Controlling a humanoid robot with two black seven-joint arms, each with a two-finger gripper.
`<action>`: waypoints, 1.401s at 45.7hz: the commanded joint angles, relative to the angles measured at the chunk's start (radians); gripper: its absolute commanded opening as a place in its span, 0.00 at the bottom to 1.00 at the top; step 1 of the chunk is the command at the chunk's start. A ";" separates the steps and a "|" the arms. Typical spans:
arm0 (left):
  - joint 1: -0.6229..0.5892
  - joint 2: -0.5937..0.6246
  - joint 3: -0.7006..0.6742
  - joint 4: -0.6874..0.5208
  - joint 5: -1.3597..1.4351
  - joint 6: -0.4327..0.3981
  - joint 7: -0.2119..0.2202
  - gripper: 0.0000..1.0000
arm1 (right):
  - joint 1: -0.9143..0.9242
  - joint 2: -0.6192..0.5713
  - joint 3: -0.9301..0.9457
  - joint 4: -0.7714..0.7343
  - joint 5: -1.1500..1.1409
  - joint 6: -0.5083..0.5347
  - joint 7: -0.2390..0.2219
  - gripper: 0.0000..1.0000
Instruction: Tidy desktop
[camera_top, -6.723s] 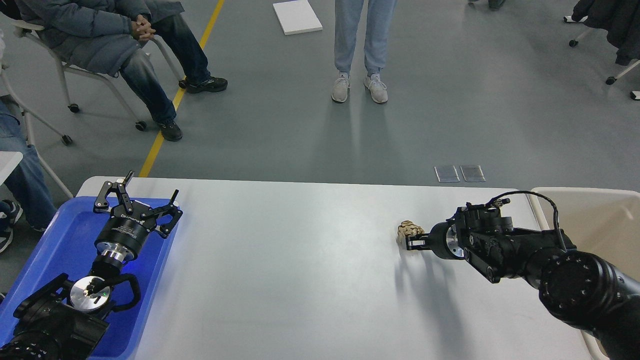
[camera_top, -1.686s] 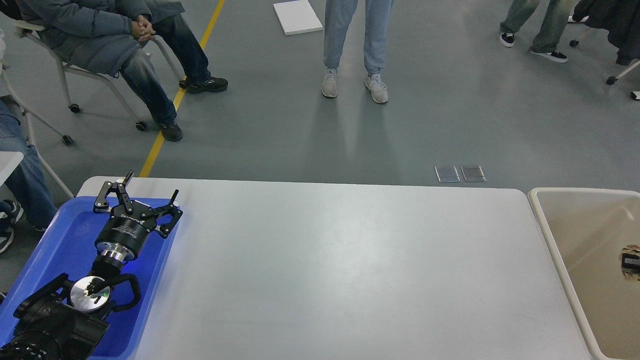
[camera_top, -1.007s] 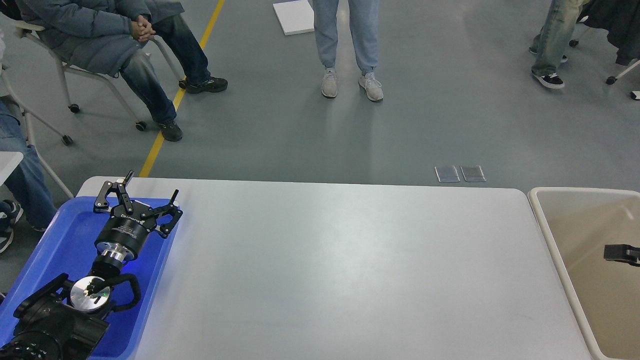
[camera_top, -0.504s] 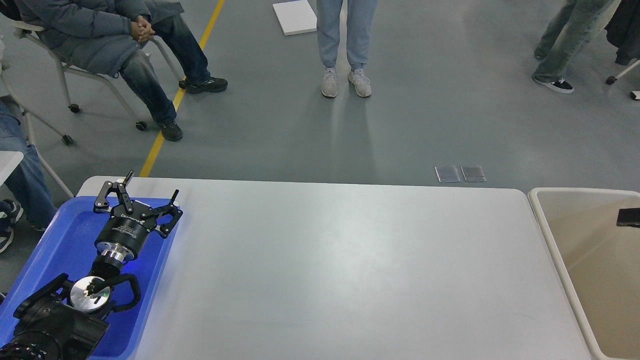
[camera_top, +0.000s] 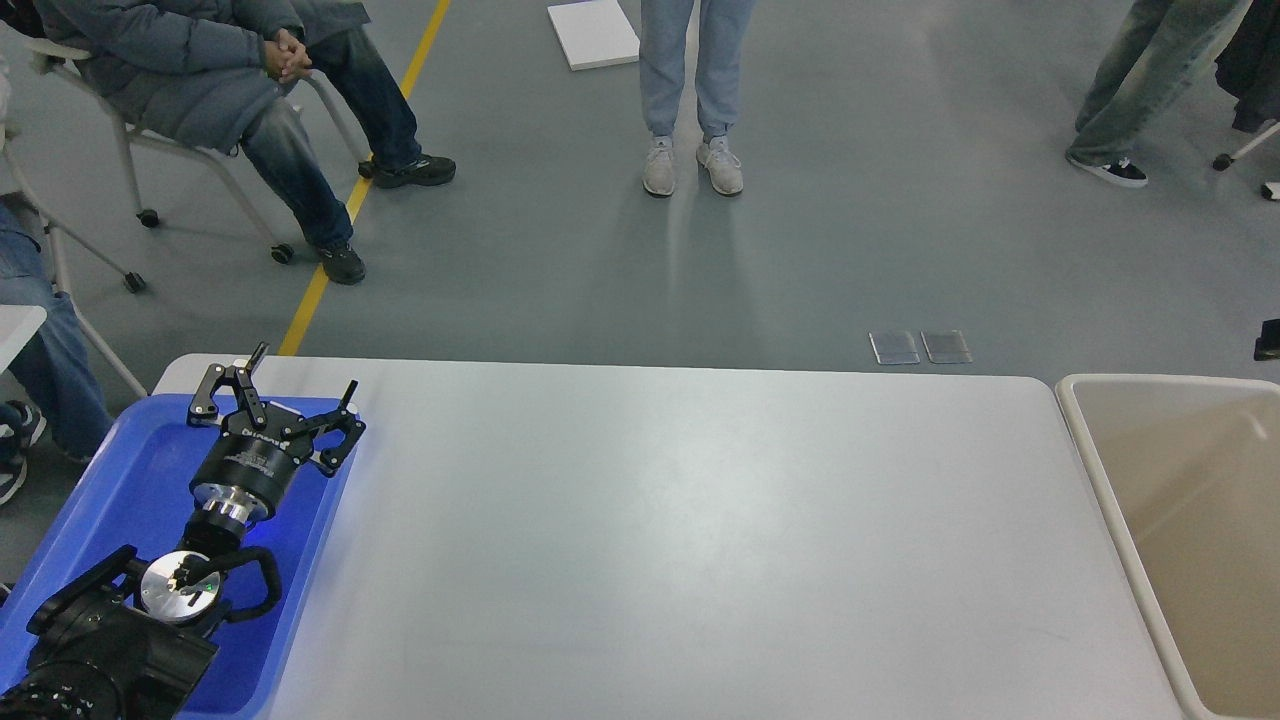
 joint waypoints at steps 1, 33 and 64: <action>0.000 0.000 0.000 0.000 0.000 0.000 0.000 1.00 | 0.230 0.054 -0.082 0.088 -0.035 0.061 0.000 0.99; 0.000 0.000 0.000 0.000 0.000 0.000 0.000 1.00 | 0.209 0.118 0.567 0.161 -0.008 -0.015 -0.001 1.00; 0.000 0.000 0.000 0.000 0.000 0.000 0.000 1.00 | -0.607 0.167 1.608 0.134 0.068 -0.190 0.103 1.00</action>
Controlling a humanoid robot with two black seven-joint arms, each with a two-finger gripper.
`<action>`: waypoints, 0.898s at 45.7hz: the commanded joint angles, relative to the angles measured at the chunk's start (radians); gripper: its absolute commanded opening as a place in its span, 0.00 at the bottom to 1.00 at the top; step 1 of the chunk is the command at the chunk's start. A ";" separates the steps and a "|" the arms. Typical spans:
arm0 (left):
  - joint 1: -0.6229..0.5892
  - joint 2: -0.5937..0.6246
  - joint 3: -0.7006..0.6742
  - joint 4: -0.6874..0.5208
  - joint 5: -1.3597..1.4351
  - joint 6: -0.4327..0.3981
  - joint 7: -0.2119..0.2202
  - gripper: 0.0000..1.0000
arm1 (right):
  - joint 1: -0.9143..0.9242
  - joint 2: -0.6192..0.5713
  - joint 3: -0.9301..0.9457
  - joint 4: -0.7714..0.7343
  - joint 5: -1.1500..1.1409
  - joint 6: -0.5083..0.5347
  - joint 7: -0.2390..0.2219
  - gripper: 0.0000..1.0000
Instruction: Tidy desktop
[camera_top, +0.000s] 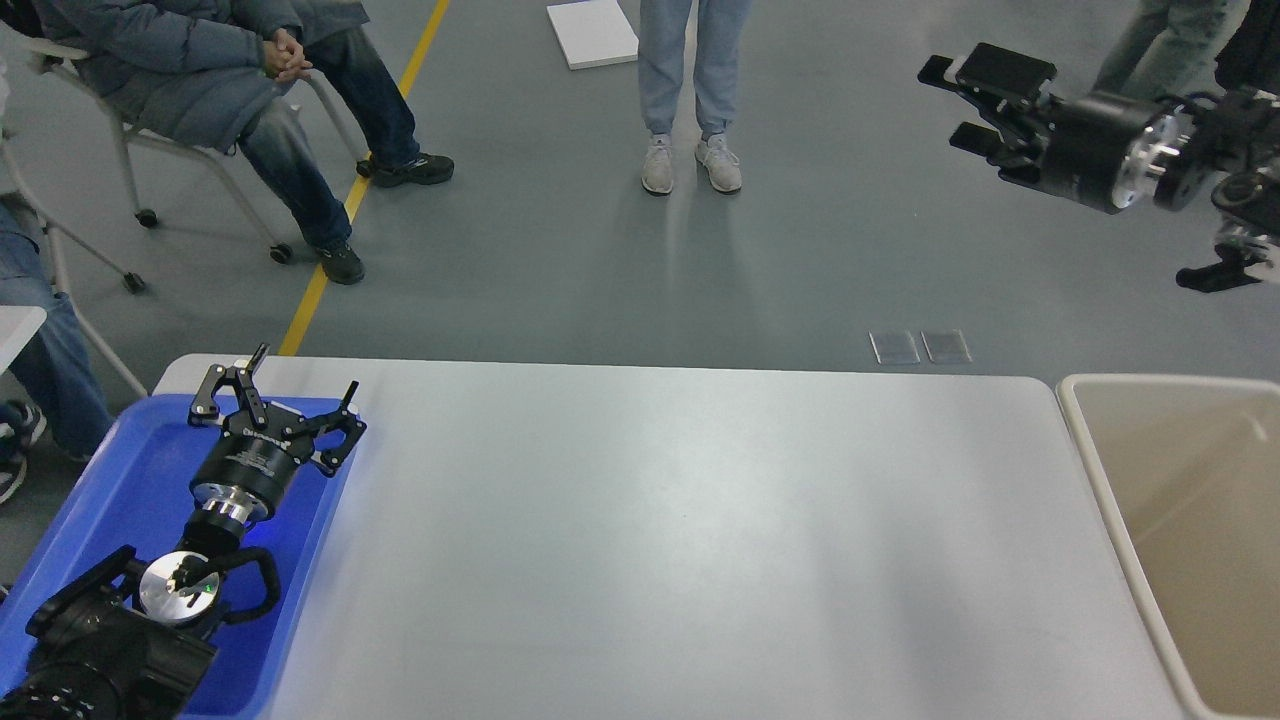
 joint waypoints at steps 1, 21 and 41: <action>0.000 0.000 -0.001 0.000 0.000 0.000 0.000 1.00 | -0.263 0.040 0.365 -0.006 0.007 -0.016 0.053 1.00; 0.000 0.000 -0.001 0.000 0.000 0.000 0.000 1.00 | -0.632 0.243 0.954 -0.026 0.007 -0.022 0.066 1.00; 0.000 0.000 -0.001 0.000 0.000 0.000 0.000 1.00 | -0.850 0.396 1.166 -0.044 0.007 -0.021 0.106 1.00</action>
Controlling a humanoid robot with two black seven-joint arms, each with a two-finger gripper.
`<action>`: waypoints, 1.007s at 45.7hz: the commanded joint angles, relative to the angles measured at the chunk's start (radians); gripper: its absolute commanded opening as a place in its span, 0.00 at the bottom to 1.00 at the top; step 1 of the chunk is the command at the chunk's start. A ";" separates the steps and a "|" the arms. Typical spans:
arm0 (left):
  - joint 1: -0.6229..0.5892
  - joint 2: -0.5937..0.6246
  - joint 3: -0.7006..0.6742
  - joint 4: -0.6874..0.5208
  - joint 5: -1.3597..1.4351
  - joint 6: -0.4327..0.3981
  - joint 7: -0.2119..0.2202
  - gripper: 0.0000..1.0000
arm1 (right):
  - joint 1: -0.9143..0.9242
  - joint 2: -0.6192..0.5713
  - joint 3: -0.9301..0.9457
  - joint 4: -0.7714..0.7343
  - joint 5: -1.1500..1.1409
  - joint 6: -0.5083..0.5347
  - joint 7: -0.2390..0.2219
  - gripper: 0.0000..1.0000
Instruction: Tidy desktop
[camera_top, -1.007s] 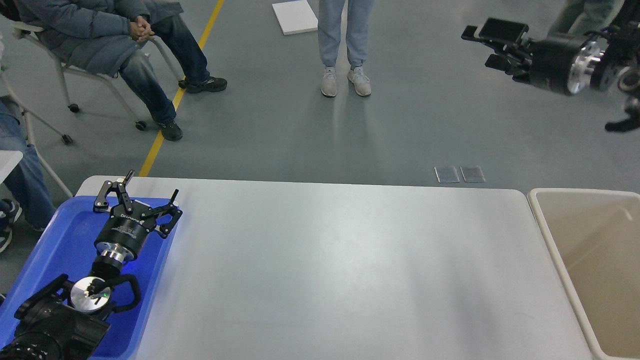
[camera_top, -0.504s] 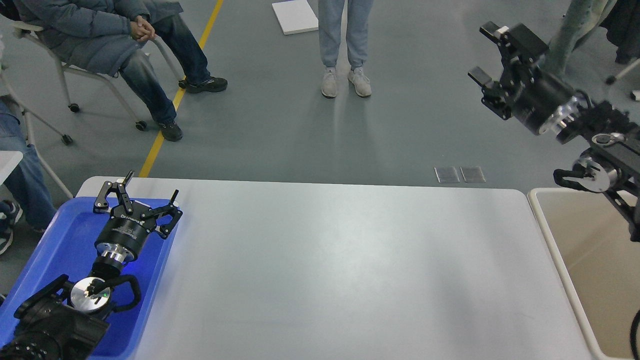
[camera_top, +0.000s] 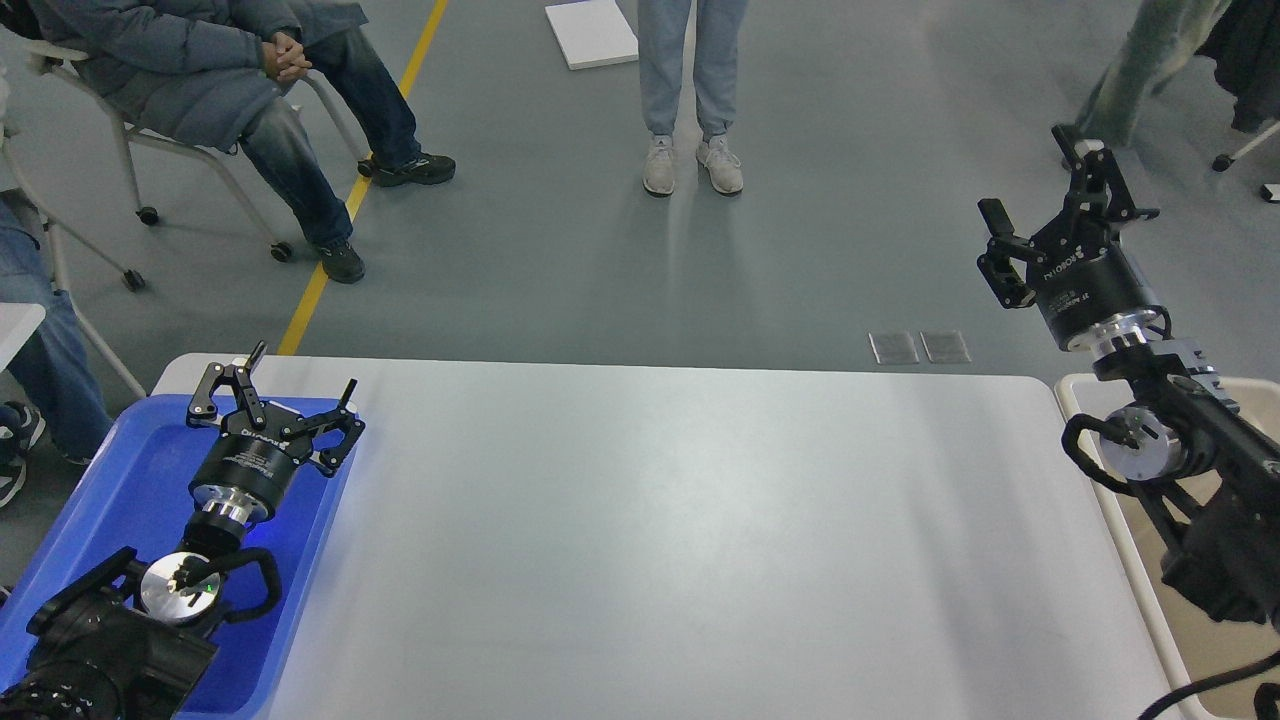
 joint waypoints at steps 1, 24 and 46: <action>0.000 0.000 0.000 0.000 0.000 0.000 0.000 1.00 | -0.121 0.088 0.114 -0.004 0.000 0.002 0.016 1.00; 0.000 0.000 0.000 0.000 0.000 0.000 0.000 1.00 | -0.205 0.131 0.103 -0.009 0.000 0.005 0.014 1.00; 0.000 0.000 0.000 0.000 0.000 0.000 0.000 1.00 | -0.213 0.131 0.089 -0.009 0.000 0.008 0.014 1.00</action>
